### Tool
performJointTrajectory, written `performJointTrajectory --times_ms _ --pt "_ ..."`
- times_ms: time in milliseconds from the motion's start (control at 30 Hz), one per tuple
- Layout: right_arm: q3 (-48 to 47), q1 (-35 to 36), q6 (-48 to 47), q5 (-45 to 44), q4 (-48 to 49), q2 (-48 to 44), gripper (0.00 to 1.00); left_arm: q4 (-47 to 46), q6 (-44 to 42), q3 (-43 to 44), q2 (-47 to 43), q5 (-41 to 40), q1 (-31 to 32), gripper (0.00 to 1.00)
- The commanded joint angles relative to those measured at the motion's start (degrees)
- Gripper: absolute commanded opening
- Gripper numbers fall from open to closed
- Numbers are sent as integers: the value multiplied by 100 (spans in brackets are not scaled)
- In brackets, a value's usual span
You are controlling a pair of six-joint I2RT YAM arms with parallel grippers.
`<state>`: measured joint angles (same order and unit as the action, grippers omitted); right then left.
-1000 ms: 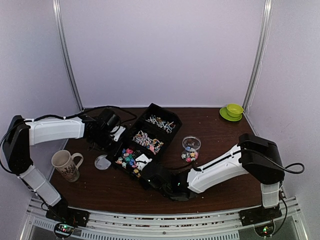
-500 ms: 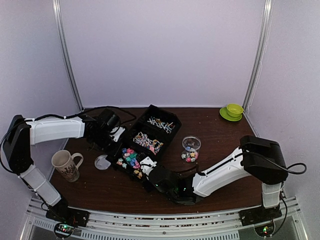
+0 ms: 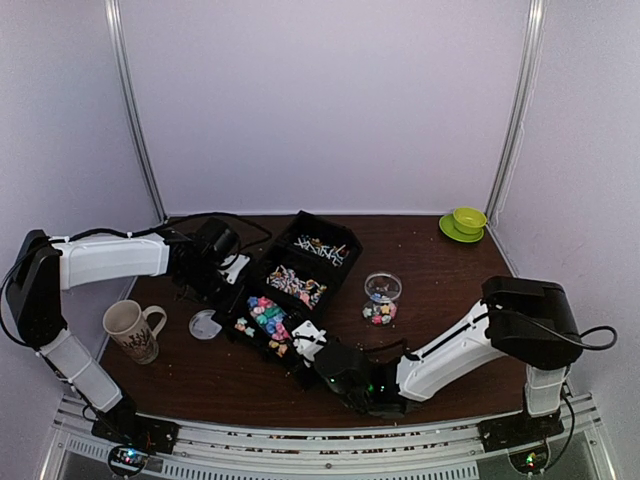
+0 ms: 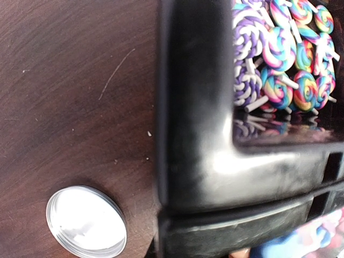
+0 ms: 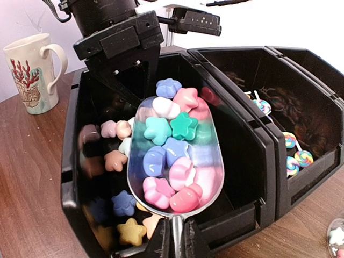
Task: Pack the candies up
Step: Scoop the fake candies from the plate, then place the fake candies in the packing box.
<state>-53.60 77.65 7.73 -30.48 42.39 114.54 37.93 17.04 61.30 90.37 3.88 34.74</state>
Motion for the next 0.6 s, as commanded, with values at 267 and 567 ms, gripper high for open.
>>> performJointTrajectory --times_ms 267,567 --pt "497 71 -423 -828 782 -143 0 -559 80 396 -183 454 -151 0" --pt "654 78 -433 -742 977 -388 0 -559 85 392 -186 465 -149 0"
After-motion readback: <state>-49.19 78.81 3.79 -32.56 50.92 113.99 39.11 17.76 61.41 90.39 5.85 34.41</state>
